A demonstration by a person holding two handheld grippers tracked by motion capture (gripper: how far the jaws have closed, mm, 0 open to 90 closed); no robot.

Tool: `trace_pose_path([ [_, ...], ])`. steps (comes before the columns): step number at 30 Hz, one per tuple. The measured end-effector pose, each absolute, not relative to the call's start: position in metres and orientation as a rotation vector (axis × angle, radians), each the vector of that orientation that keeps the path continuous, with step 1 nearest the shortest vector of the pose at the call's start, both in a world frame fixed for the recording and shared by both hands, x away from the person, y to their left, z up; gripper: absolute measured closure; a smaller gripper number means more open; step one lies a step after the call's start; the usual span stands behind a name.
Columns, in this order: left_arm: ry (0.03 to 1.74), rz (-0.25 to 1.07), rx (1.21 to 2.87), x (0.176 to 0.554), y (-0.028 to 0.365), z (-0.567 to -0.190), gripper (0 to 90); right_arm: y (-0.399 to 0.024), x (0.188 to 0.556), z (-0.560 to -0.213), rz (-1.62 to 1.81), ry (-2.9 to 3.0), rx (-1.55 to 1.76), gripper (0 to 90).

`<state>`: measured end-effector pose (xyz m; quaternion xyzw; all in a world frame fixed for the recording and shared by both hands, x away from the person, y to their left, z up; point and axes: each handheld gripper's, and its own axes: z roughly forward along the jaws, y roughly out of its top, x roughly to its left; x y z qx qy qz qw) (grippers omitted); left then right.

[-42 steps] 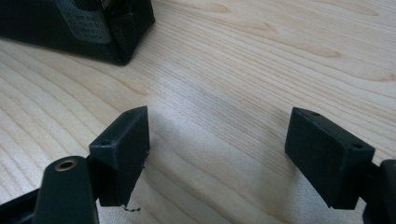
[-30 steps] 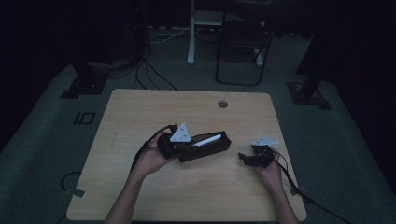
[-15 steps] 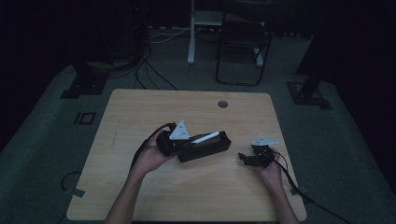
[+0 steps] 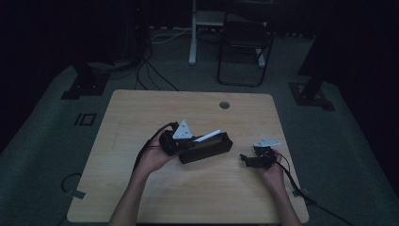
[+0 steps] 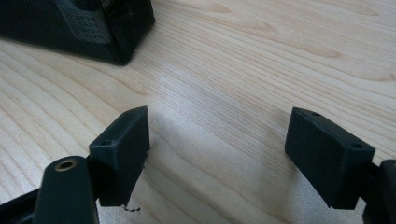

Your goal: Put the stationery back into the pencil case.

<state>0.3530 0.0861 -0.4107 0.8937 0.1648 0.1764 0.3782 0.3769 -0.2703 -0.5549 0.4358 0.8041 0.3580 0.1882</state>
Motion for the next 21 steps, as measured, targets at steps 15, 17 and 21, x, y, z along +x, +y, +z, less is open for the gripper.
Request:
trace_pose_path([
  [15,0.441,0.469,2.281,0.3575,0.0825,-0.4149,78.5,-0.2703,0.3769,-0.5549,1.007,2.262,1.225,21.9],
  [17,0.44,0.474,2.282,0.3584,0.0829,-0.4149,78.5,-0.2703,0.3769,-0.5549,1.007,2.262,1.226,21.9],
  [21,0.453,0.485,2.277,0.3596,0.0823,-0.416,78.4,-0.2703,0.377,-0.5549,1.007,2.262,1.225,21.9],
])
